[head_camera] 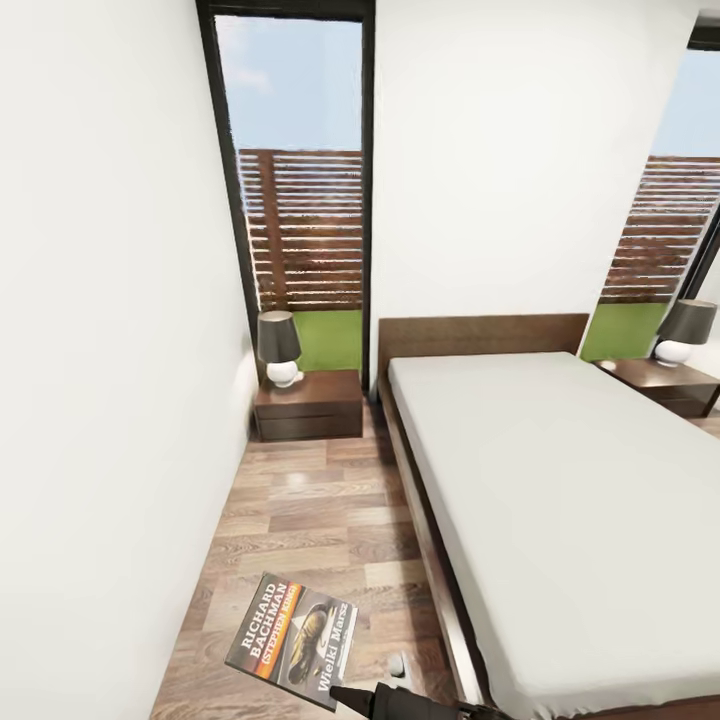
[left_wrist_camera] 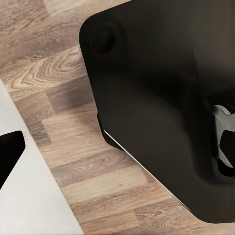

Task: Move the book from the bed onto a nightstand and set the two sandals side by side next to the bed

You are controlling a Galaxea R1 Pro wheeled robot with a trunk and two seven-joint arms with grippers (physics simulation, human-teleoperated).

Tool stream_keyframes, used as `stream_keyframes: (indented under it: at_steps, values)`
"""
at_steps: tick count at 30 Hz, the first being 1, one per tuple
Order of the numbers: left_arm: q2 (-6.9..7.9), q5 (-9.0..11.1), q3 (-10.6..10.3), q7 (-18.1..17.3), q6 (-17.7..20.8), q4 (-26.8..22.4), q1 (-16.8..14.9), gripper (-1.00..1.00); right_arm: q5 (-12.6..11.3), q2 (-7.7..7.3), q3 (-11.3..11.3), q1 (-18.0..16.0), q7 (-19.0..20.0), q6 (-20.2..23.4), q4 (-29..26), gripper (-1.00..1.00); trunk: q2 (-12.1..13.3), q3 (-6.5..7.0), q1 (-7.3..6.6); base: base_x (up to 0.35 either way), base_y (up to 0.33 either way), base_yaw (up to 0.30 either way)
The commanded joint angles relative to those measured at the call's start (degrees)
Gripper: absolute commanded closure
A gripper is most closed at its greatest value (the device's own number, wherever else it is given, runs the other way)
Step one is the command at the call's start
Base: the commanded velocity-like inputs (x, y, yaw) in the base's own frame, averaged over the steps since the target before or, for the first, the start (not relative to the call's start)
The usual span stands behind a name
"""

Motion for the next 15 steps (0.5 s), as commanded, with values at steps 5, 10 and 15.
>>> stream_keyframes:
  at_steps: [5, 10, 15]
  values:
    - [0.02, 0.21, -0.48, 0.30, -0.01, -0.14, 0.02, -1.00, -0.34, 0.09, 0.08, -0.05, 0.13, 0.60, -0.03, 1.00, -0.11, -0.11, 0.05, 0.208, 0.192, -0.001]
    - [0.00, 0.24, -0.48, 0.30, 0.00, -0.18, 0.00, -1.00, -0.28, 0.11, 0.10, -0.05, 0.13, 0.60, -0.05, 1.00, -0.11, -0.11, 0.05, 0.237, 0.201, 0.000]
    - [0.07, 0.26, -0.48, 0.30, 0.03, -0.18, -0.79, -1.00, -0.18, 0.12, 0.10, -0.05, 0.13, 0.60, -0.06, 1.00, -0.11, -0.11, 0.05, 0.211, 0.139, 0.000]
